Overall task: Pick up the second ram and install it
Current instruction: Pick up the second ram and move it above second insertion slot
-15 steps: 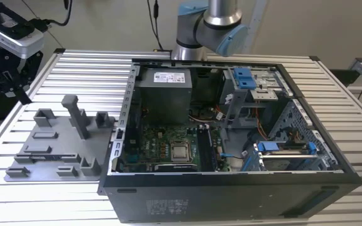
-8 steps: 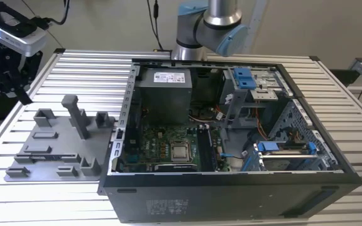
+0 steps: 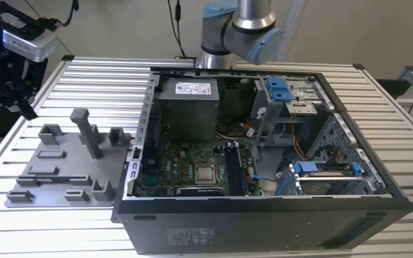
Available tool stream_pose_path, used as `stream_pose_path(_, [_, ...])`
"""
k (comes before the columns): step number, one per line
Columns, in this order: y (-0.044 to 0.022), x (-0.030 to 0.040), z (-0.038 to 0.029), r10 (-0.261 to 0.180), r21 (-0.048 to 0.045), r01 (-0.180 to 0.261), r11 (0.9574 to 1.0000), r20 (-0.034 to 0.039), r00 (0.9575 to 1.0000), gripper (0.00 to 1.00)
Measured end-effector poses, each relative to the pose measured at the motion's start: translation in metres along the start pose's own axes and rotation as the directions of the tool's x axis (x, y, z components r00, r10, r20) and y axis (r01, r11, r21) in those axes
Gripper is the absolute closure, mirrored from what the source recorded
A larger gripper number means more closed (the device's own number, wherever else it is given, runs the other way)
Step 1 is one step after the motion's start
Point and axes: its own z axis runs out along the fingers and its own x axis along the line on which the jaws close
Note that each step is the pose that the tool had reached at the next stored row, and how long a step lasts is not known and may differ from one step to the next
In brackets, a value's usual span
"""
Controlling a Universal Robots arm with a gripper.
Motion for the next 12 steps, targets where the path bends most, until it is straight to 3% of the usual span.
stream_pose_path(12, [0.0,0.0,0.0,-0.009,-0.0003,0.009,1.0,-0.0001,1.0,0.89])
